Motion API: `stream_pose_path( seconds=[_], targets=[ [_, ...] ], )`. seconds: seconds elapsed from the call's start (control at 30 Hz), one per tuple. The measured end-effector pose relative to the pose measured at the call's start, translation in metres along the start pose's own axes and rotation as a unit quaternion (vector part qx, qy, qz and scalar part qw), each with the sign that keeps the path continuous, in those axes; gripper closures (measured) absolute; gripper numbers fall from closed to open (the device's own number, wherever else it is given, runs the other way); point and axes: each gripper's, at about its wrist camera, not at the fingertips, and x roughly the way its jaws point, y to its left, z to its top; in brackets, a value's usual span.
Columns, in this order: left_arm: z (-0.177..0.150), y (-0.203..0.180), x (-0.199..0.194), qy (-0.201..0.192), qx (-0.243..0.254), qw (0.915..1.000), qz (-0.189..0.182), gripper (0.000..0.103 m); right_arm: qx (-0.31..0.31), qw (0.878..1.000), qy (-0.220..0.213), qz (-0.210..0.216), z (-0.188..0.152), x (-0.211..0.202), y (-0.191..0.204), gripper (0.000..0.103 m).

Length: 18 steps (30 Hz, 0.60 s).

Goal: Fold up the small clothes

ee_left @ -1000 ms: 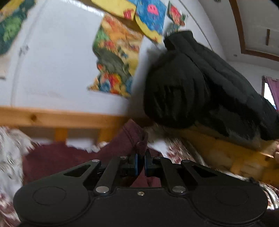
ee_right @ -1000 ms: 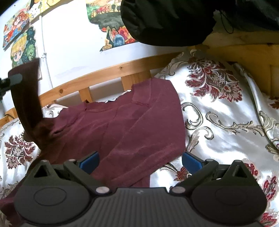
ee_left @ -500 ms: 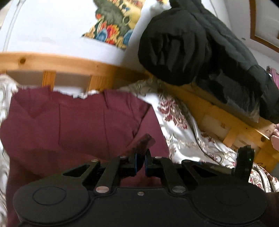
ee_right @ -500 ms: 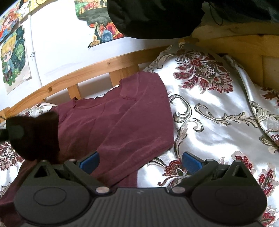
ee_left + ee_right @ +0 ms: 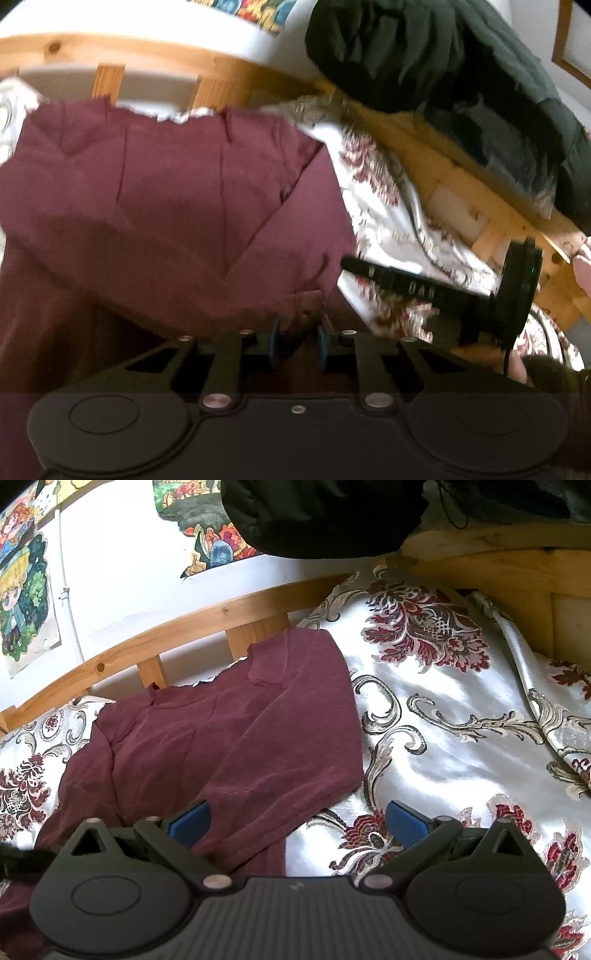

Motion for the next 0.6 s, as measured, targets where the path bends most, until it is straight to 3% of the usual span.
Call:
stream_pose_path(
  seconds=[0.13, 0.23, 0.37, 0.47, 0.6],
  targets=[
    [-0.012, 0.006, 0.001, 0.033, -0.009, 0.9994, -0.008, 0.069, -0.01, 1.0, 0.003, 0.01, -0.002, 0.001, 0.005, 0.001],
    [-0.02, 0.007, -0.001, 0.052, -0.012, 0.9985, -0.008, 0.048, -0.024, 1.0, 0.005, 0.016, -0.004, 0.002, 0.011, 0.001],
    [-0.024, 0.009, -0.015, 0.04, -0.004, 0.9992, 0.008, 0.036, -0.043, 0.999, 0.005, 0.025, -0.006, 0.001, 0.019, 0.001],
    [-0.014, 0.018, -0.031, 0.002, 0.005, 0.998, 0.063, 0.02, -0.062, 0.997, 0.005, 0.036, -0.007, -0.001, 0.027, 0.001],
    [0.021, 0.051, -0.036, -0.036, 0.005, 0.9819, 0.186, 0.019, -0.106, 0.993, 0.003, 0.058, -0.012, -0.005, 0.043, 0.001]
  ],
)
